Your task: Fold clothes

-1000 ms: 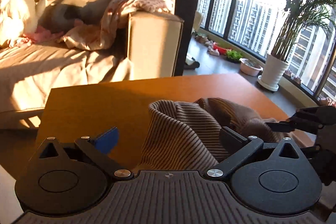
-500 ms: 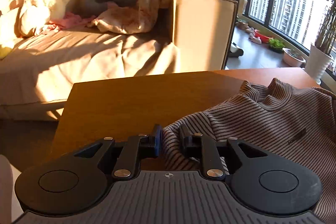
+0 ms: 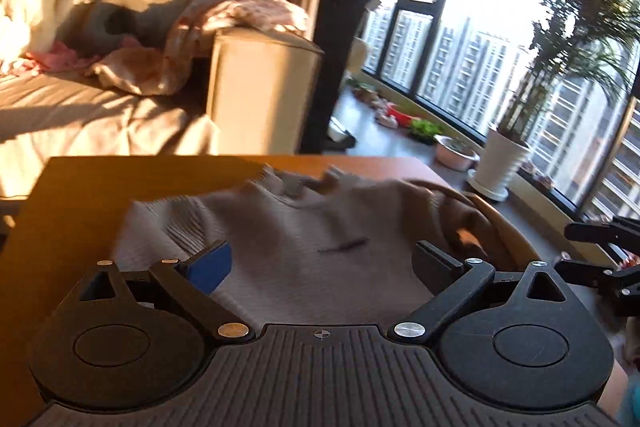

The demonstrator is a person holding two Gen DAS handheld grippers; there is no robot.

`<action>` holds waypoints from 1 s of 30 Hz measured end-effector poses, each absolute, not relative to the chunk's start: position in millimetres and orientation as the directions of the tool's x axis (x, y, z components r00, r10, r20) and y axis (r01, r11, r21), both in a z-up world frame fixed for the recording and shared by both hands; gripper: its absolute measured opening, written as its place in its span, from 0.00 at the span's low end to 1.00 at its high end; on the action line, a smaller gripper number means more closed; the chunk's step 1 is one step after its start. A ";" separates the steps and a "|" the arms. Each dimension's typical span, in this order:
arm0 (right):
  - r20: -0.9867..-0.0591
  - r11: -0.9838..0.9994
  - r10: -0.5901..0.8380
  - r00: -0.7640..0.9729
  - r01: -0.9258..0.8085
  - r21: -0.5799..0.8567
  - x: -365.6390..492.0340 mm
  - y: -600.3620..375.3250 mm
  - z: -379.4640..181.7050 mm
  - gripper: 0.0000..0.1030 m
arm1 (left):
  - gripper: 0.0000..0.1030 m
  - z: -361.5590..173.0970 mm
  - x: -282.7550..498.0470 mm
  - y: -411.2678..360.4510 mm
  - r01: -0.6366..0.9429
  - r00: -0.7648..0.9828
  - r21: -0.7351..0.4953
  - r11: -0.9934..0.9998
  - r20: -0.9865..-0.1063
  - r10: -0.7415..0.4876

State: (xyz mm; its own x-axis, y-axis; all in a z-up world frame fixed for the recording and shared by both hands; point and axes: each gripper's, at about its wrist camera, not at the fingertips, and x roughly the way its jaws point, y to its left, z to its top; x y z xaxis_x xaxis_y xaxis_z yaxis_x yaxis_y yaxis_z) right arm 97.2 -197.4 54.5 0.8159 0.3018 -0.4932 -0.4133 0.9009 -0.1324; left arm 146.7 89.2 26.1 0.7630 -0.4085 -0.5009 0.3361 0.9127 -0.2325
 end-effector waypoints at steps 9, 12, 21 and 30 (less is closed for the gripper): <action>-0.584 0.833 0.157 0.796 -0.425 -0.354 56.9 -161.5 1.5 0.07 | 1.00 7.5 94.5 58.1 0.440 0.719 -0.219 0.871 -0.496 -0.488; -0.542 0.869 0.091 0.835 -0.332 -0.367 86.6 -190.3 32.4 0.03 | 1.00 13.1 89.4 75.8 0.408 0.742 -0.211 0.888 -0.491 -0.457; -0.275 0.955 -0.134 0.952 0.050 -0.294 177.2 -269.5 188.6 0.03 | 1.00 20.9 91.4 113.6 0.367 0.761 -0.238 0.899 -0.478 -0.437; -0.344 0.909 0.273 0.898 -0.358 -0.212 219.0 -116.7 201.7 0.03 | 1.00 15.0 62.5 104.6 0.472 0.728 -0.078 0.878 -0.527 -0.438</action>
State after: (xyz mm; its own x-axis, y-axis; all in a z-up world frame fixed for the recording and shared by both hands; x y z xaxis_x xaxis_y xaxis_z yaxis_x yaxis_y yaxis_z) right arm 219.0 -116.7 201.7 0.8983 0.2731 -0.3443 -0.3577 0.9095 -0.2119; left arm 62.5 104.6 15.0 0.7279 -0.4383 -0.5273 0.4720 0.8781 -0.0783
